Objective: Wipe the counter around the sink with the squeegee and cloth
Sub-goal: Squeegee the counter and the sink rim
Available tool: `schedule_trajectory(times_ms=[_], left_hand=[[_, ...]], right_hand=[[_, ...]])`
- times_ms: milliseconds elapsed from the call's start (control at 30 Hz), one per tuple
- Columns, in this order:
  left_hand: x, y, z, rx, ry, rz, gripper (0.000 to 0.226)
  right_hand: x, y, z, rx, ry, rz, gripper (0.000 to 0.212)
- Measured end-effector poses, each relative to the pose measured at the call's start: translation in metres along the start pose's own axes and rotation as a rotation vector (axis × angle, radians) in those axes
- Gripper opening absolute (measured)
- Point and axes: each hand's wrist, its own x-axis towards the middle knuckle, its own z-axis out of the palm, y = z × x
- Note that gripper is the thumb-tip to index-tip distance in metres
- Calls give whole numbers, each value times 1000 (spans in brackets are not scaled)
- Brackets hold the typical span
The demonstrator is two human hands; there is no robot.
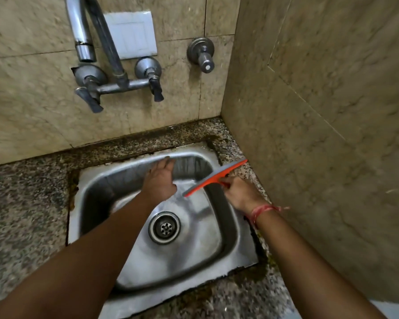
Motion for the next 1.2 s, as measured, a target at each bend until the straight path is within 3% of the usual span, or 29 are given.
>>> schedule_trajectory(times_ms=[100, 233, 300, 400, 533, 800, 900, 1100, 1200], left_hand=[[-29, 10, 5, 10, 23, 18, 89], [-65, 18, 15, -9, 23, 85, 88], [-83, 19, 16, -14, 28, 115, 86], [-112, 22, 15, -50, 67, 144, 83], [-157, 26, 19, -114, 115, 169, 74], [-263, 48, 41, -190, 213, 196, 65], [-296, 44, 55, -162, 127, 184, 74], [-347, 12, 90, 135, -1, 132, 107], [-360, 1, 107, 155, 48, 71, 112]], right_hand=[[-34, 11, 1, -17, 32, 12, 31], [-54, 5, 1, -44, 201, 29, 34], [-64, 5, 9, -83, 148, 12, 35], [-90, 6, 16, 63, 56, 21, 34], [-135, 23, 16, 179, 204, 66, 44], [-302, 54, 45, -61, 225, 54, 57], [-331, 57, 67, 0, 252, 53, 53], [-359, 62, 104, -165, 192, 24, 53], [-364, 73, 112, -207, 185, 32, 55]])
